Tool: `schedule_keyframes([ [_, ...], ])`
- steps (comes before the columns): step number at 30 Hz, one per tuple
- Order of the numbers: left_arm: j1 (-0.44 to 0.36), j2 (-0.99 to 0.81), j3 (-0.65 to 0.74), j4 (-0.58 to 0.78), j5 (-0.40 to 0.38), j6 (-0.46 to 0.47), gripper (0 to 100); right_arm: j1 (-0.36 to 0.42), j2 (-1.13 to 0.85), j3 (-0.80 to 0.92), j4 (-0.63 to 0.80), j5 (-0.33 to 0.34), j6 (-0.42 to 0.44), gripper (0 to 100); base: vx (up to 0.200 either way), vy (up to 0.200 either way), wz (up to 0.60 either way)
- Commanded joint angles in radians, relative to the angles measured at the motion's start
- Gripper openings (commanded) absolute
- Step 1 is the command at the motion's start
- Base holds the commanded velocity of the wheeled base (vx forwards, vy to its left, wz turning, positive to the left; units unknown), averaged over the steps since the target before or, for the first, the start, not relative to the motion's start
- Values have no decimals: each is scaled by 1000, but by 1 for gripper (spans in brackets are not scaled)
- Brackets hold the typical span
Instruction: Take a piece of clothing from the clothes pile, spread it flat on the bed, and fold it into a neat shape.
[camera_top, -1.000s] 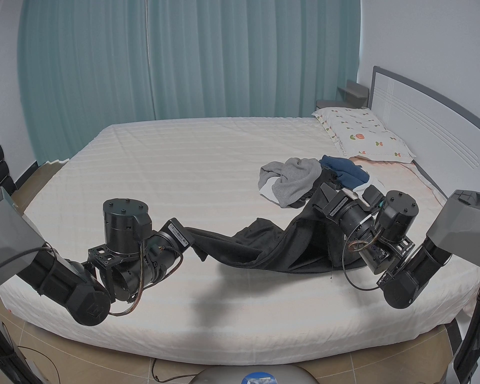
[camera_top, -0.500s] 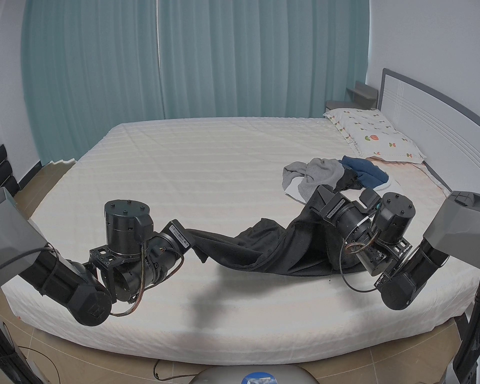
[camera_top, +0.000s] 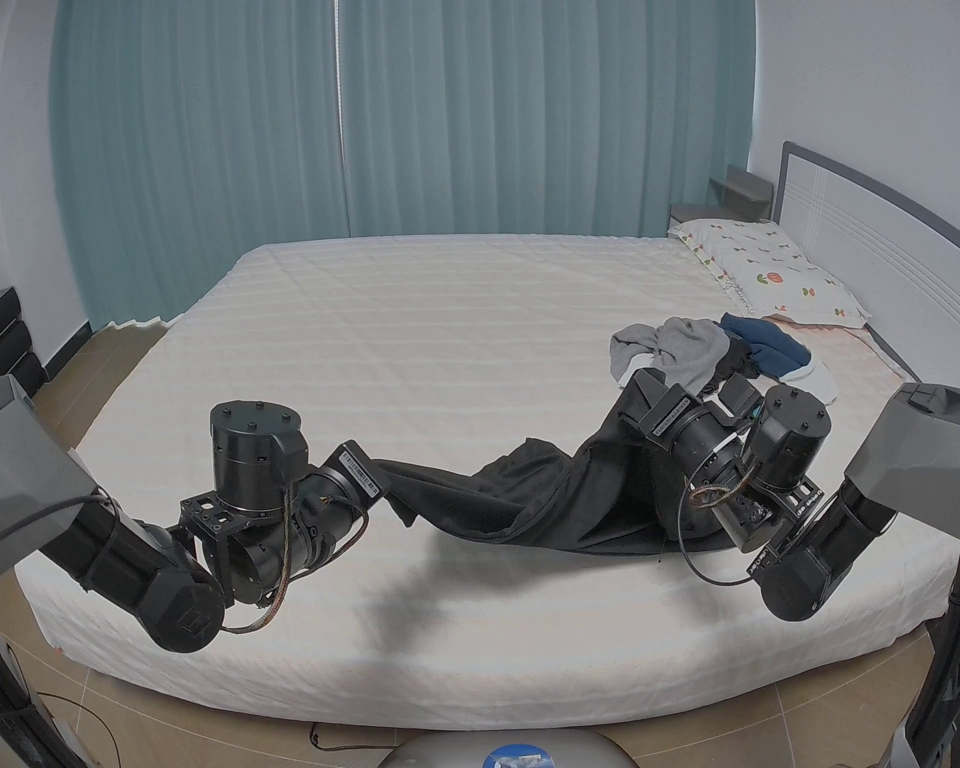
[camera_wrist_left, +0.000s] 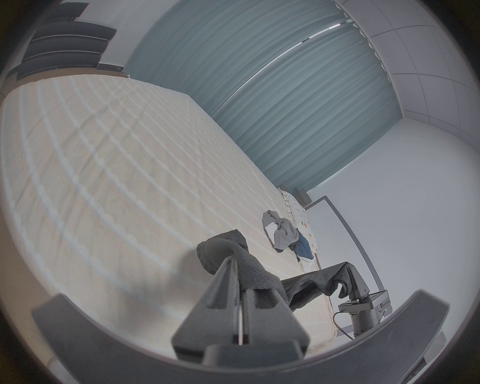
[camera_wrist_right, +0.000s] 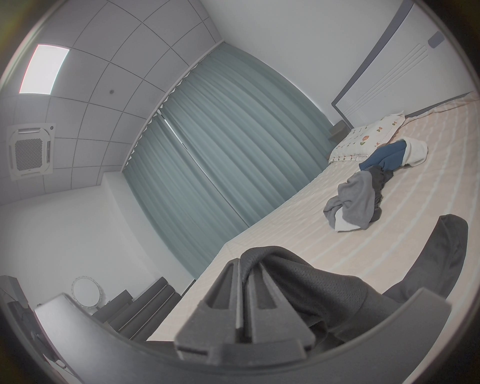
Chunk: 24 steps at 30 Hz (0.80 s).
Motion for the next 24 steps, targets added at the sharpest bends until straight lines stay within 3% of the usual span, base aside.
schedule_keyframes([
  [1, -1, 2, 0, -2, 0, 0, 0, 2, 4, 3, -12, 2, 2, 0, 0, 200, 0],
  [3, 1, -1, -1, -2, 0, 0, 0, 11, 7, 2, -13, 0, 2, 0, 0, 200, 0],
  [24, 1, -10, 4, 1, 2, 1, 0, 33, -78, 22, 31, 0, -35, 0, 0, 0, 0],
])
